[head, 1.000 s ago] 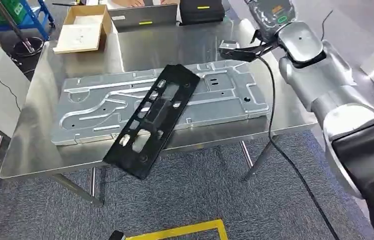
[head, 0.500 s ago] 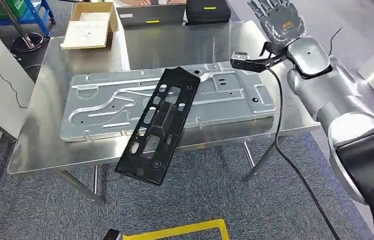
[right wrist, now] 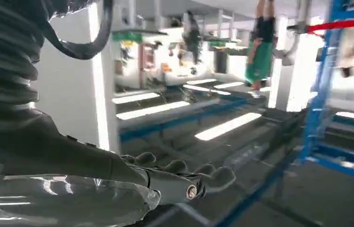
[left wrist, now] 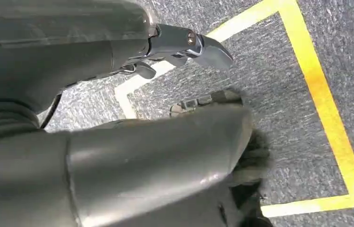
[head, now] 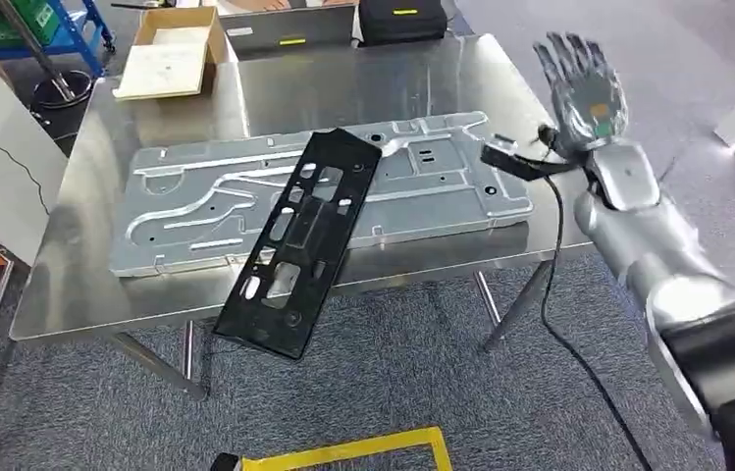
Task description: Take the parts from the cabinet and place them on the table.
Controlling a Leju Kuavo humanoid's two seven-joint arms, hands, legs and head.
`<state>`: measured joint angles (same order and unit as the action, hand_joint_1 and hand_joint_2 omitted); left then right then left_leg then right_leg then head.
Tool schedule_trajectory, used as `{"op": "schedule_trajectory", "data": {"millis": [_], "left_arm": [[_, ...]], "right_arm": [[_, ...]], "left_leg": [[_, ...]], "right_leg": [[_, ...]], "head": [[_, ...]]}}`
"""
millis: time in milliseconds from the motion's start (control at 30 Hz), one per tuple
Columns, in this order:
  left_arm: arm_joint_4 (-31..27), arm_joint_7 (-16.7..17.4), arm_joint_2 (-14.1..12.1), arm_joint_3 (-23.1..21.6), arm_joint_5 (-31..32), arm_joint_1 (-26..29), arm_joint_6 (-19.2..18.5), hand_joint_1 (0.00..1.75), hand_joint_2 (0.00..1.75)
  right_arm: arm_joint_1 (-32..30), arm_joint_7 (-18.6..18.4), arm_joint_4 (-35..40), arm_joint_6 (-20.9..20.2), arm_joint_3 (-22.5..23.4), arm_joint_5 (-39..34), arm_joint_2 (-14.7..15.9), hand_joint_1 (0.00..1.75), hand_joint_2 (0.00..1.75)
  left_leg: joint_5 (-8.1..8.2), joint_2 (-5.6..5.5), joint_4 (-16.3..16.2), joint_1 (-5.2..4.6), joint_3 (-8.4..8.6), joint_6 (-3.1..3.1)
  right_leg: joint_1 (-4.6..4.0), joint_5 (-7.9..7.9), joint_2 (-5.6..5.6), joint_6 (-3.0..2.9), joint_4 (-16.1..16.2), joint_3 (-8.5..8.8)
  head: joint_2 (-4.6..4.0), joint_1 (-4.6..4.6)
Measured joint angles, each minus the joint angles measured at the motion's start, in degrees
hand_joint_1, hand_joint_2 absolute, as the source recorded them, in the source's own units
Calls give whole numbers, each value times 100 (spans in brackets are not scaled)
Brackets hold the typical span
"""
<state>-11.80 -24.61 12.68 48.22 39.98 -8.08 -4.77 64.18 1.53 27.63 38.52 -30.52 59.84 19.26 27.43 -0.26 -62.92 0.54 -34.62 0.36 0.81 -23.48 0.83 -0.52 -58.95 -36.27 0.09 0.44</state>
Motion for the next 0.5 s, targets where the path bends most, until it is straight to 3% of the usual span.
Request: {"op": "schedule_trajectory", "data": {"millis": [33, 133, 200, 233, 267, 333, 367, 400, 433, 500], "left_arm": [[0, -7, 0, 22, -4, -1, -9, 0, 0], [0, -15, -2, 72, -4, 27, -31, 0, 0], [0, -22, -4, 81, -4, 25, -46, 0, 0], [0, -26, -4, 83, -7, 5, -52, 0, 0], [0, -44, -4, 83, -7, -10, -70, 0, 0], [0, -74, -2, 90, -20, -12, -127, 0, 0], [0, -89, -2, 94, -31, 9, -157, 0, 0], [0, -96, -4, 98, -28, 30, -168, 0, 0], [0, -103, -4, 103, -28, 42, -173, 0, 0], [0, -107, -2, 107, -13, 45, -179, 0, 0]], "right_arm": [[-120, 43, 13, 54, 234, -9, 92, 0, 175], [-318, 107, 50, 94, 583, -9, 249, 0, 175], [-418, 70, 52, 96, 750, 102, 356, 0, 175], [-460, 22, 59, 96, 828, 177, 382, 0, 175], [-489, 4, 61, 96, 930, 232, 426, 0, 175], [-559, 22, 79, 96, 1189, 293, 576, 0, 175], [-607, 69, 87, 96, 1331, 297, 655, 0, 175], [-658, 150, 94, 96, 1456, 291, 734, 0, 175], [-691, 199, 98, 96, 1553, 280, 791, 0, 175], [-709, 260, 148, 96, 1727, 262, 882, 0, 175]], "left_leg": [[13, -11, 405, -5, 178, 33], [-97, -6, 387, -50, 136, 122], [-216, 13, 488, -38, 128, 226], [-277, 47, 516, -32, 98, 268], [-329, 49, 523, -33, 37, 322], [-420, 22, 517, -50, -98, 341], [-469, 10, 512, -56, -170, 341], [-520, 2, 500, -58, -244, 335], [-562, 1, 483, -58, -312, 331], [-643, 0, 449, -58, -437, 295]], "right_leg": [[-6, 11, 21, 26, -13, -18], [-25, 91, 4, 161, 1, -74], [0, 125, -16, 251, 26, -96], [22, -64, -32, 269, -82, -136], [28, -380, -37, 288, -374, -243], [39, -943, -50, 340, -1234, -512], [41, -1099, -58, 355, -1600, -600], [41, -1080, -60, 361, -1712, -559], [41, -946, -59, 357, -1562, -399], [41, -592, -59, 325, -688, 237]], "head": [[-2, 0], [0, 7], [0, 2], [-2, 11], [0, 9], [-2, 9], [0, 9], [-2, 11], [0, 9], [-2, 9]]}}
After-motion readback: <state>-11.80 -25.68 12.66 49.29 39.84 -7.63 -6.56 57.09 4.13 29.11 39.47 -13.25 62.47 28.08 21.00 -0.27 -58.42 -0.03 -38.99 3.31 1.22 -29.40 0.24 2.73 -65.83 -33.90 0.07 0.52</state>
